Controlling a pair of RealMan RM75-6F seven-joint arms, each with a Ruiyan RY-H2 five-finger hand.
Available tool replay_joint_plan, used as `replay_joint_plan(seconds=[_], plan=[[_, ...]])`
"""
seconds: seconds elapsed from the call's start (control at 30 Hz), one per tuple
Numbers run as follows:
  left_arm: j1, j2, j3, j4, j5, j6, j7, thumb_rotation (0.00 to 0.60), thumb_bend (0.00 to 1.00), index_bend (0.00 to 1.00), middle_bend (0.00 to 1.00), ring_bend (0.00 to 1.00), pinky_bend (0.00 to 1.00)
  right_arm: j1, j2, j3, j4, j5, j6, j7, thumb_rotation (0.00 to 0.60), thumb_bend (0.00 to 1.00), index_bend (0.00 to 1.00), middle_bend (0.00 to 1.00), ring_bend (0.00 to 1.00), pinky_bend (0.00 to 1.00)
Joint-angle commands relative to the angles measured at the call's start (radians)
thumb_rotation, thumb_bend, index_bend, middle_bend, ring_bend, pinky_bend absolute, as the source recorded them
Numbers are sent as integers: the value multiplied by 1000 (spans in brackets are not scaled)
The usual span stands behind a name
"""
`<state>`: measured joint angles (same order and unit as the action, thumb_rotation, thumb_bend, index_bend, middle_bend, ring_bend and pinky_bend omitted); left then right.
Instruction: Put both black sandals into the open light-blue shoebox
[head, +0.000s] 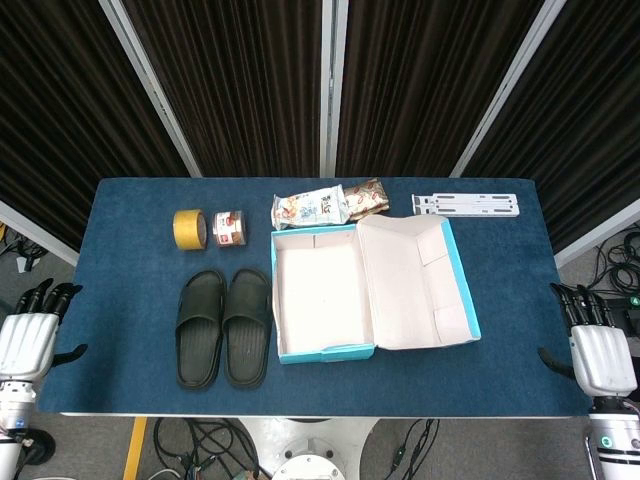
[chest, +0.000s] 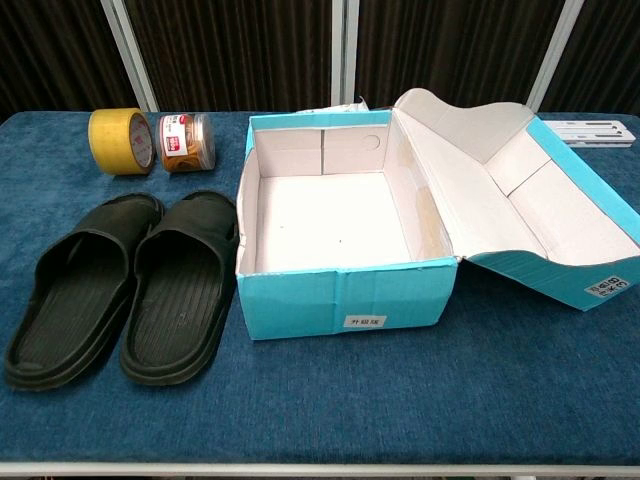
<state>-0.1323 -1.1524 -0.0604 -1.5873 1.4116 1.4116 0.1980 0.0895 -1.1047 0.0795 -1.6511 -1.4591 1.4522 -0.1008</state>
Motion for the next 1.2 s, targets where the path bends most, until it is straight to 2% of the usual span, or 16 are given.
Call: replay_joint_plan(seconds=[0.03,0.3,0.5,0.57,0.63,0.7,0.77,0.97,1.2], plan=[[3,-15,-1,11,-11,2,5,600,29,170,144,67,151,1,-1,1,0,-1,1,1,600,70,7,117,0,94],[-3,-22,-6,3,-5,9,15,600,29,170,144,67,151,2,5,8,0,-9,14,17,600,71,6,117,0,94],[-57,-3,-44,-31,17,-23,-20,600,9,170,144,92,161,-1,29,19,-5,-24,43,19,600,71,6,117,0,94],[-97,7,-70,-42,20,-56,-48,600,2,179,149,171,235,2,42,23,-6,-33,49,16,600,71,7,117,0,94],[-141,10,-100,-46,17,-96,-89,600,0,200,177,302,425,5,53,25,-8,-43,52,14,600,71,7,117,0,93],[-182,7,-122,-44,11,-139,-120,600,0,208,195,394,554,7,62,26,-10,-49,54,15,600,71,7,117,0,94],[-230,-5,-142,-39,-7,-196,-130,600,0,209,208,550,706,6,70,27,-11,-53,58,18,600,71,7,117,0,94],[-350,-72,-155,-67,-114,-380,-64,600,0,207,209,671,746,3,76,26,-3,-53,62,36,600,72,7,117,0,94],[-461,-177,-140,-63,-295,-519,113,600,0,187,187,694,787,0,74,20,22,-42,52,69,600,73,7,117,0,93]])
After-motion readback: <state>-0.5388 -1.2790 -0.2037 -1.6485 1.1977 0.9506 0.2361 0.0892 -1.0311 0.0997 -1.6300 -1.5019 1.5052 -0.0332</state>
